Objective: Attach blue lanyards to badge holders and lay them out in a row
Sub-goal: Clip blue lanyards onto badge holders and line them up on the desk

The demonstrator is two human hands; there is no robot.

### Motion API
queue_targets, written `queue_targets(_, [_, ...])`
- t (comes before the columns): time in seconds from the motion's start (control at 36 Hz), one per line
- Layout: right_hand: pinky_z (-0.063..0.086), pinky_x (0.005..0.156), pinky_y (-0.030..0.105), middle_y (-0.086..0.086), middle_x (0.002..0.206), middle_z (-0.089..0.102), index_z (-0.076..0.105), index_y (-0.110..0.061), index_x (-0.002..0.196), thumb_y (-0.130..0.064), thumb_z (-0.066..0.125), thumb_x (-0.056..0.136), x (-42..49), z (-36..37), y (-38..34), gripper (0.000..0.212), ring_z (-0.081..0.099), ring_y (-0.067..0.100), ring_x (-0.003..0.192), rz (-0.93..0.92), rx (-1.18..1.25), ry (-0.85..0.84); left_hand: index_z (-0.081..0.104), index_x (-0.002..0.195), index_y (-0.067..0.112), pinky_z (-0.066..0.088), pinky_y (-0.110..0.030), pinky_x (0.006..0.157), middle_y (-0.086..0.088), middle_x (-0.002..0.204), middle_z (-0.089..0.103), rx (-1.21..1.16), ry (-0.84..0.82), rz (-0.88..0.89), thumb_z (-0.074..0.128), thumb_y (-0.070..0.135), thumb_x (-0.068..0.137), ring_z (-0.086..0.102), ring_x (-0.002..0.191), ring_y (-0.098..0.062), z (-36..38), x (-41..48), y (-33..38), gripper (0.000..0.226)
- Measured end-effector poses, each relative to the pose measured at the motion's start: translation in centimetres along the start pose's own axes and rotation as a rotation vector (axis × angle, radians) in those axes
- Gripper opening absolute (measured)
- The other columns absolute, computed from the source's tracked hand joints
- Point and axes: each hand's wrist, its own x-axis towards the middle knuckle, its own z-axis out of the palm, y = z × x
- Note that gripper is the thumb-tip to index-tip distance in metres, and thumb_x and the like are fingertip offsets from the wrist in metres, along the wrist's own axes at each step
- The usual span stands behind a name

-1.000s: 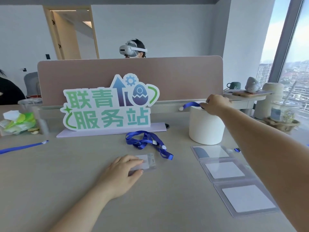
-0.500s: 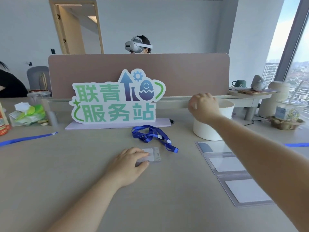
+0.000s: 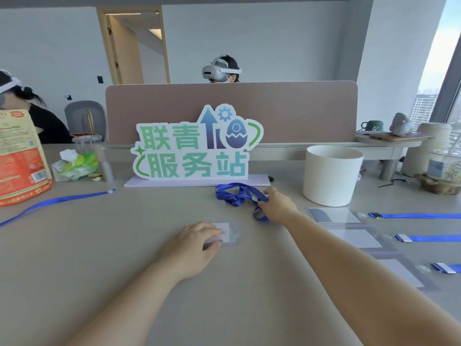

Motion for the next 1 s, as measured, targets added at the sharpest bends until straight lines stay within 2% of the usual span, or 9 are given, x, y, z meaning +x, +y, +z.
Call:
queue_targets(0.17, [0.049,0.084,0.034,0.008,0.116,0.059,0.055,-0.016,0.116,-0.015,0.053,0.086,1.0,0.8,-0.2,0.030,0.053,0.030,0.107,0.034,-0.006,0.073,0.062,0.118,0.037,0.039,-0.027,0.099,0.022,0.122,0.051,-0.013,0.064,-0.038,0.051,0.044,0.091,0.047,0.117,-0.008,-0.1,0.0,-0.5,0.030])
queue_targets(0.36, [0.046,0.075,0.033,0.010,0.102,0.064,0.063,-0.011,0.104,-0.021,0.054,0.089,2.6,-2.0,-2.1,0.020,0.057,0.029,0.091,-0.075,0.366,0.293,0.063,0.117,0.038,0.039,-0.027,0.100,0.021,0.121,0.054,-0.042,0.065,-0.030,0.052,0.046,0.088,0.048,0.116,-0.008,-0.1,0.1,-0.7,0.032])
queue_targets(0.44, [0.047,0.089,0.039,0.010,0.114,0.060,0.061,-0.019,0.108,-0.021,0.051,0.089,2.6,-3.1,-1.5,0.022,0.054,0.032,0.105,-0.034,0.175,0.364,0.062,0.119,0.037,0.037,-0.025,0.101,0.020,0.123,0.053,-0.030,0.060,-0.033,0.051,0.046,0.089,0.047,0.117,-0.008,-0.2,0.0,-0.4,0.033])
queue_targets(0.53, [0.035,0.100,0.041,0.010,0.130,0.046,0.053,-0.022,0.125,-0.019,0.049,0.090,2.2,-2.8,-0.2,0.035,0.042,0.033,0.121,0.027,-0.133,0.312,0.061,0.120,0.037,0.036,-0.024,0.101,0.020,0.125,0.051,-0.026,0.059,-0.037,0.053,0.043,0.090,0.045,0.119,-0.008,-0.2,0.0,-0.4,0.031])
queue_targets(0.61, [0.036,0.098,0.039,0.007,0.129,0.049,0.057,-0.025,0.122,-0.015,0.049,0.090,1.7,-1.4,0.0,0.034,0.042,0.030,0.119,-0.115,-0.173,0.305,0.061,0.120,0.038,0.036,-0.023,0.100,0.021,0.125,0.051,-0.024,0.055,-0.039,0.053,0.043,0.090,0.045,0.119,-0.007,-0.3,0.0,-0.3,0.031])
queue_targets(0.69, [0.039,0.092,0.036,0.003,0.120,0.057,0.064,-0.027,0.112,-0.026,0.050,0.092,1.6,0.0,-0.9,0.026,0.046,0.027,0.113,-0.261,-0.244,0.214,0.061,0.119,0.038,0.036,-0.023,0.100,0.021,0.124,0.051,-0.031,0.058,-0.047,0.053,0.042,0.090,0.045,0.118,-0.008,-0.3,0.1,-0.2,0.030])
queue_targets(0.83, [0.029,0.080,0.031,0.002,0.110,0.057,0.061,-0.025,0.109,-0.018,0.053,0.084,2.1,1.4,-2.6,0.027,0.043,0.026,0.110,-0.237,-0.442,0.048,0.060,0.121,0.037,0.035,-0.021,0.098,0.023,0.125,0.050,-0.043,0.047,-0.055,0.052,0.043,0.091,0.042,0.119,-0.005,-0.3,-0.1,-0.3,0.032])
queue_targets(0.94, [0.032,0.089,0.032,0.004,0.112,0.053,0.061,-0.026,0.113,-0.014,0.052,0.086,2.4,1.5,-3.3,0.031,0.043,0.026,0.112,-0.220,-0.498,0.088,0.059,0.121,0.038,0.034,-0.019,0.097,0.024,0.125,0.049,-0.032,0.047,-0.058,0.052,0.045,0.090,0.041,0.120,-0.005,-0.4,0.0,-0.1,0.033])
queue_targets(1.0, [0.032,0.090,0.032,0.004,0.116,0.056,0.061,-0.027,0.117,-0.016,0.049,0.089,2.4,1.2,-3.7,0.032,0.044,0.027,0.113,-0.202,-0.382,0.117,0.060,0.121,0.037,0.032,-0.017,0.096,0.023,0.125,0.049,-0.035,0.051,-0.052,0.054,0.048,0.089,0.042,0.120,-0.006,-0.4,0.0,-0.1,0.034])
